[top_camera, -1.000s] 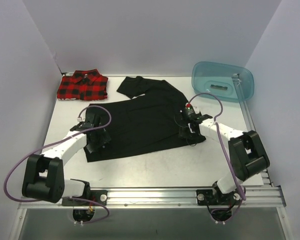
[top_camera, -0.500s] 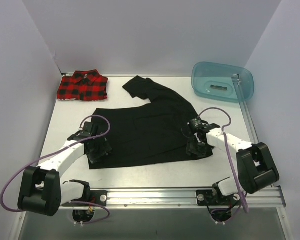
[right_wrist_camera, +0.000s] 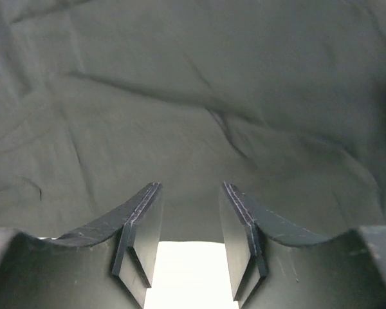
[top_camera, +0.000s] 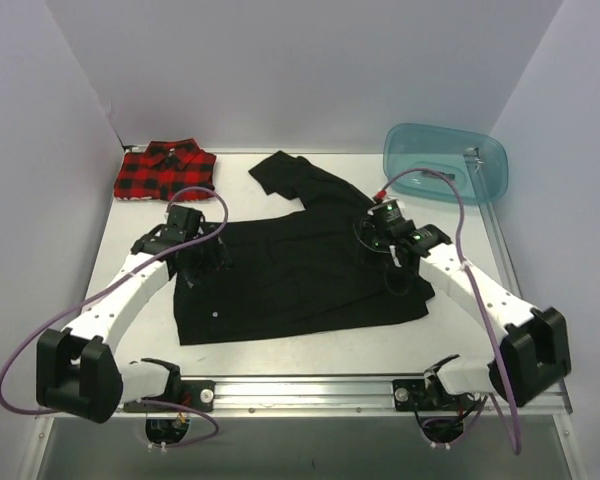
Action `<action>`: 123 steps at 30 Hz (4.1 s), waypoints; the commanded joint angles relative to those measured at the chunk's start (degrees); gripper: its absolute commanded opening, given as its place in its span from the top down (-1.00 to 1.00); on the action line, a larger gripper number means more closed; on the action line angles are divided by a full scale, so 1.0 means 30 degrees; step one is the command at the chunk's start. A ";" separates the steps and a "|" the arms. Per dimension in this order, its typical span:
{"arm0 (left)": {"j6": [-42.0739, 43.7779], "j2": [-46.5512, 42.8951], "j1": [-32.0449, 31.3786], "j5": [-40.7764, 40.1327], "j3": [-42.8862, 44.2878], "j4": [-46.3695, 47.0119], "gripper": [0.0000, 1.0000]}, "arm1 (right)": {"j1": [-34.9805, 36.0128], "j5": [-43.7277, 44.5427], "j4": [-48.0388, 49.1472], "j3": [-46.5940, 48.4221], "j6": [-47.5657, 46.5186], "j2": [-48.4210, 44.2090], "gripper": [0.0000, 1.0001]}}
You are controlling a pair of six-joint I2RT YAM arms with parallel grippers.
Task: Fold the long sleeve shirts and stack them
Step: Fold the shirt
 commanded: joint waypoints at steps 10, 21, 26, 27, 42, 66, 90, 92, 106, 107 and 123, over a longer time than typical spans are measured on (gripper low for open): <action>-0.1192 0.4309 -0.0207 -0.1696 -0.2938 0.3114 -0.37 | 0.0727 0.1344 0.2822 -0.0979 -0.1064 0.6859 0.42; -0.2657 0.0309 0.0965 -0.0933 -0.8450 0.2386 -0.34 | 0.1019 0.0174 0.0863 -0.5050 -0.0070 0.5929 0.20; -0.2925 -0.3479 0.1053 -0.1869 -0.6990 -0.1217 -0.36 | 0.1255 -0.1172 -0.0397 -0.5319 -0.0155 0.3381 0.05; -0.2661 -0.4035 0.1111 -0.2394 -0.6551 -0.1511 -0.39 | 0.1255 -0.1204 -0.0631 -0.5028 -0.0330 0.3029 -0.01; 0.4956 0.6582 0.3600 -0.2432 0.5016 0.2908 -0.70 | -0.6883 -0.2050 0.0707 0.4052 -0.4288 0.4423 0.08; 0.6599 1.5264 0.3895 -0.2780 0.9977 0.3203 -0.50 | -0.7446 -0.3108 0.2913 0.9651 -0.6368 1.4303 -0.04; 0.7009 1.6409 0.3661 -0.3746 0.9743 0.2588 0.37 | -0.7037 -0.3049 -0.1718 1.2993 -0.6600 1.7265 0.48; 0.7097 1.6322 0.3690 -0.3834 0.9772 0.2529 0.53 | -0.6978 -0.3079 -0.1718 1.3197 -0.6718 1.7147 0.61; 0.7303 1.4243 0.3953 -0.4186 0.9597 0.2675 1.00 | -0.6977 -0.1468 -0.1542 1.2965 -0.7978 1.4043 1.00; 0.7302 1.3835 0.3954 -0.4186 0.9538 0.2734 1.00 | -0.6978 -0.1468 -0.1426 1.2848 -0.7920 1.3809 1.00; 0.6219 0.9409 0.3924 -0.3542 0.6992 0.3582 1.00 | -0.6919 -0.1614 0.1387 0.7839 -0.5987 0.9386 1.00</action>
